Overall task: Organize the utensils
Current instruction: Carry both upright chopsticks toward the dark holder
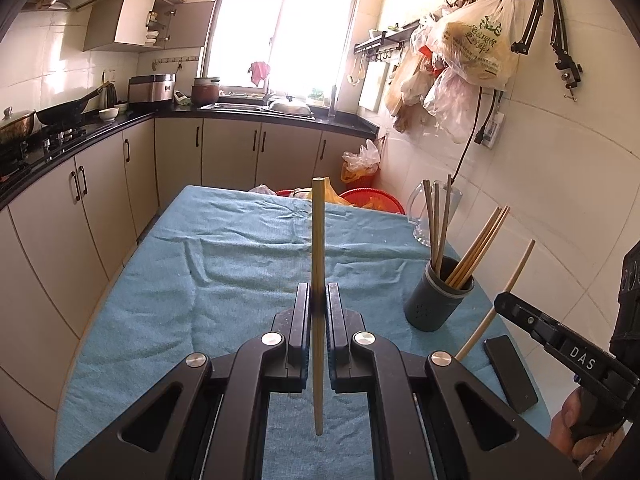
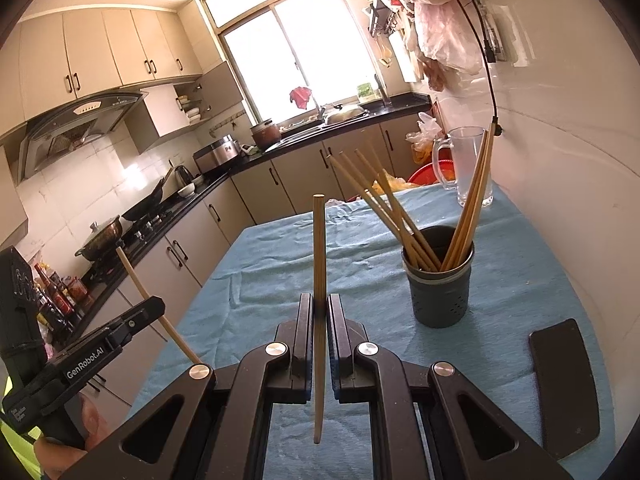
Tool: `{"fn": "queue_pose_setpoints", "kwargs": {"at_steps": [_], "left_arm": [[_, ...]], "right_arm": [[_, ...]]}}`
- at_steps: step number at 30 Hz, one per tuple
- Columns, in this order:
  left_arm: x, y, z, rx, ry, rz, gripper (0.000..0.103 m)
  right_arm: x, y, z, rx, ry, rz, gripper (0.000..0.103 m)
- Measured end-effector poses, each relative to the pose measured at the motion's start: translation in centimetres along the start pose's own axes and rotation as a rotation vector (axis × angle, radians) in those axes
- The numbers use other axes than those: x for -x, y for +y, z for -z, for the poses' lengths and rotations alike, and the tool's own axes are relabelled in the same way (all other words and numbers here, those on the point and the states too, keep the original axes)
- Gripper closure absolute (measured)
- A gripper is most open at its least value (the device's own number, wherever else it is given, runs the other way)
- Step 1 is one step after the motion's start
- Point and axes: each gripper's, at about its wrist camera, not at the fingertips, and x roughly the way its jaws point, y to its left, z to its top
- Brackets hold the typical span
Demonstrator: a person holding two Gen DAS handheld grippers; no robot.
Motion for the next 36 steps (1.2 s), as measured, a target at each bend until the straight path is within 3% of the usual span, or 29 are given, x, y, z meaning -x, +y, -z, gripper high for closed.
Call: {"fn": "queue_pose_setpoints", "kwargs": {"at_steps": [13, 36], "left_arm": [[0.3, -2.0, -1.2, -0.041, -0.017, 0.032, 0.097], [-1.6, -11.8, -6.3, -0.164, -0.022, 0.189, 0.097]], "right_arm": [[1.9, -2.5, -1.4, -0.056, -0.055, 0.029, 0.096], [8.4, -9.1, -6.7, -0.162, -0.228, 0.102, 0.096]]}}
